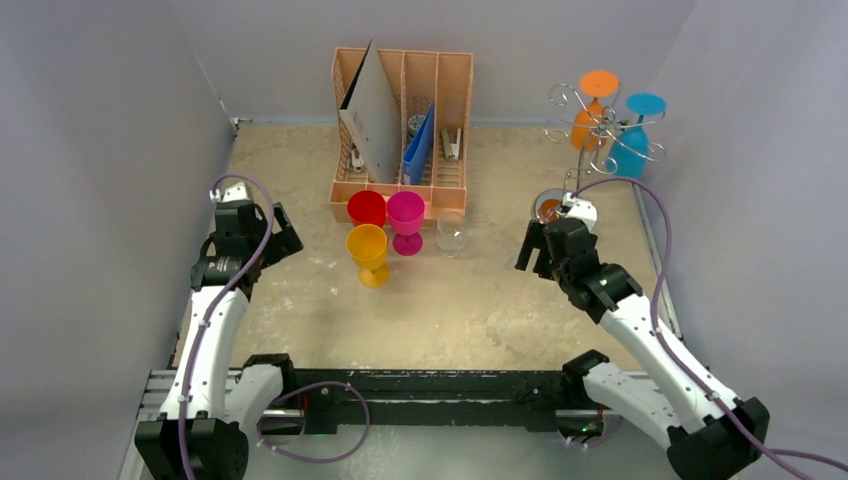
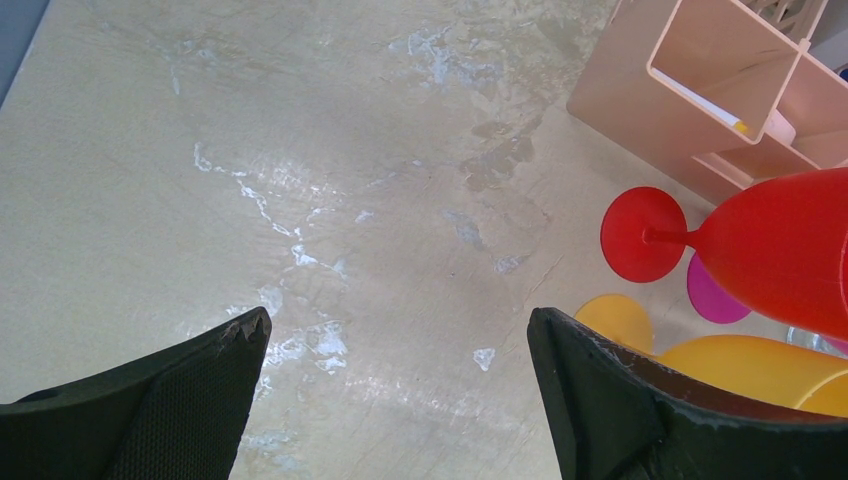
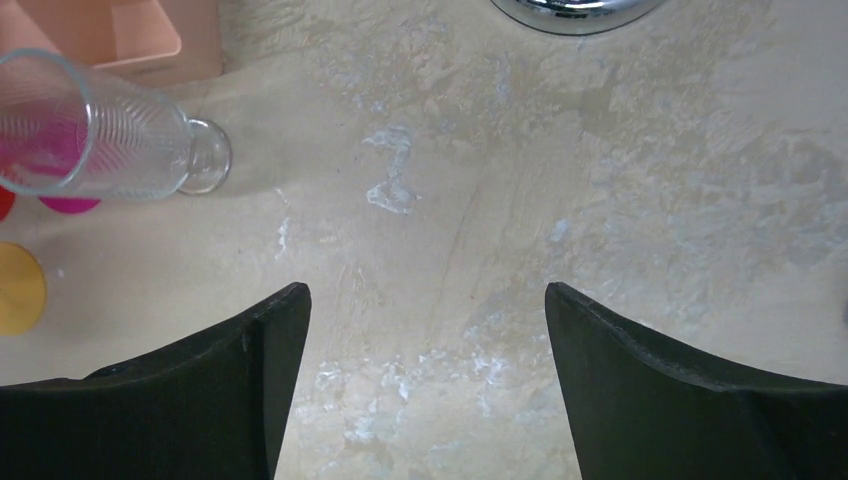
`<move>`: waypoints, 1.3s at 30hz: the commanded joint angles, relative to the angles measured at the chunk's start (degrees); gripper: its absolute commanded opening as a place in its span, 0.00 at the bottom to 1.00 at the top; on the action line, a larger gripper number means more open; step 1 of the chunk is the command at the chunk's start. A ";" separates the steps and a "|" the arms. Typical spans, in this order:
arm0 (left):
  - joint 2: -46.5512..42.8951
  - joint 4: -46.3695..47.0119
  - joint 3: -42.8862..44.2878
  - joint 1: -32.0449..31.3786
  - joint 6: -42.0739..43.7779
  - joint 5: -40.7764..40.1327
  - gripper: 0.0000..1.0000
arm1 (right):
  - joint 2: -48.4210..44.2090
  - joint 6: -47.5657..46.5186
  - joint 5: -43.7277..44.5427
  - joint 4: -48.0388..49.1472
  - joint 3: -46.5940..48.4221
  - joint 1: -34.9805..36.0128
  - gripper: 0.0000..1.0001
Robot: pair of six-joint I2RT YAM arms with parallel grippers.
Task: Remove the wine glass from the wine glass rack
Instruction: Move the wine rack to the center of the board.
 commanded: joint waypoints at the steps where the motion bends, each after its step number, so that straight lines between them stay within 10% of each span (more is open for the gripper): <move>1: -0.57 0.58 1.58 0.48 -0.71 0.70 0.99 | 2.57 2.89 -10.66 9.79 -2.76 -8.43 0.89; 18: -0.57 1.31 1.30 0.45 -0.48 1.78 0.99 | 20.51 1.32 -18.01 35.73 -0.33 -26.00 0.91; 27: -0.25 1.63 1.24 0.42 -0.37 2.54 0.99 | 30.34 -4.55 -17.14 64.37 -5.99 -30.72 0.91; 39: -0.26 1.93 1.10 0.46 -0.28 2.65 0.99 | 40.85 -6.50 -23.96 69.97 -1.50 -34.88 0.84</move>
